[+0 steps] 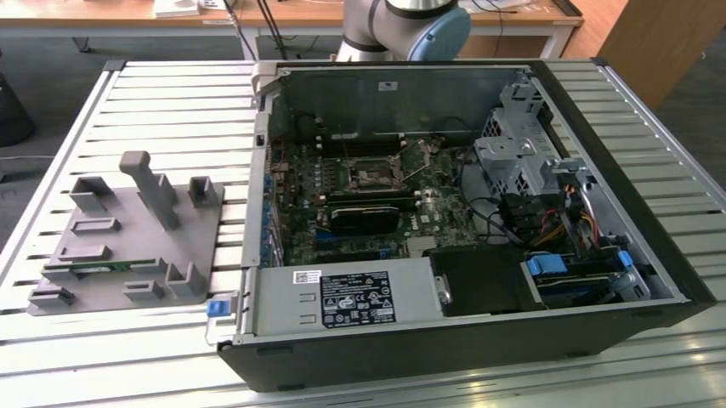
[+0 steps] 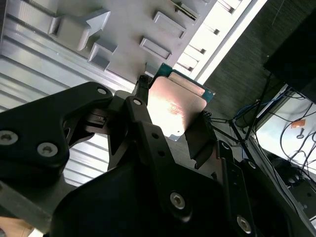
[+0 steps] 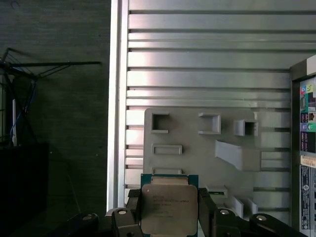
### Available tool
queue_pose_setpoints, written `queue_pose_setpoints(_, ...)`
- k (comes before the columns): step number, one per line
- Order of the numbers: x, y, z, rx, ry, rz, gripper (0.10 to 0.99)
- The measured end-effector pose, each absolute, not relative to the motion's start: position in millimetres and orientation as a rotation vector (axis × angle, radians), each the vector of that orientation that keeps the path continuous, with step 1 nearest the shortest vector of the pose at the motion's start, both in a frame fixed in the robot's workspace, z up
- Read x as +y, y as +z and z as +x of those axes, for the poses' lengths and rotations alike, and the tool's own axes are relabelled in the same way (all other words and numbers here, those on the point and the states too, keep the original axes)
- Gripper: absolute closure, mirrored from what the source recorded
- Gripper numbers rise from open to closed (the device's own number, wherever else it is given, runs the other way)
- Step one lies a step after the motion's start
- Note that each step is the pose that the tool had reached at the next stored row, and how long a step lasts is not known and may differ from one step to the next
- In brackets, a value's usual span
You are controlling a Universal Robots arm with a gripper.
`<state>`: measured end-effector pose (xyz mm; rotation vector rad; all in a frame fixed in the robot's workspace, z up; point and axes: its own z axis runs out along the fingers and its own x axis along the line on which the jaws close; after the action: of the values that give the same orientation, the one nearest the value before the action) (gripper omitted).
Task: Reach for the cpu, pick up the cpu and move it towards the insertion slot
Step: 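Pick up the cpu and move it towards the insertion slot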
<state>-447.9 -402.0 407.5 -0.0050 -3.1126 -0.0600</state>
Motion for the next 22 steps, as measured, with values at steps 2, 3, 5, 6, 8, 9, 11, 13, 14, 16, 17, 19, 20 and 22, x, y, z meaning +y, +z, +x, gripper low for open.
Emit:
queue_pose_setpoints(2,-401.9,412.0,-447.9,-3.113,-0.06,-0.005,0.541)
queue_pose_setpoints(3,-401.8,413.4,-447.9,-3.113,-0.06,-0.005,0.541)
queue_pose_setpoints(5,-401.7,416.0,-447.9,-3.113,-0.06,-0.005,0.541)
queue_pose_setpoints(6,-401.7,417.3,-447.8,-3.113,-0.06,-0.005,0.541)
queue_pose_setpoints(8,-401.6,419.9,-447.9,-3.113,-0.06,-0.005,0.541)
queue_pose_setpoints(9,-401.5,421.3,-447.9,-3.113,-0.06,-0.005,0.541)
queue_pose_setpoints(11,-401.4,424.2,-447.8,-3.113,-0.06,-0.005,0.541)
queue_pose_setpoints(13,-401.3,427.0,-447.9,-3.113,-0.06,-0.005,0.541)
queue_pose_setpoints(14,-401.3,428.5,-447.8,-3.113,-0.06,-0.005,0.541)
queue_pose_setpoints(16,-401.2,431.3,-447.9,-3.113,-0.06,-0.005,0.541)
queue_pose_setpoints(17,-401.1,432.7,-447.9,-3.113,-0.06,-0.005,0.541)
queue_pose_setpoints(19,-401.0,435.5,-447.9,-3.113,-0.06,-0.005,0.541)
queue_pose_setpoints(20,-401.0,436.8,-447.9,-3.113,-0.06,-0.005,0.541)
queue_pose_setpoints(22,-400.9,439.7,-447.9,-3.113,-0.06,-0.005,0.541)
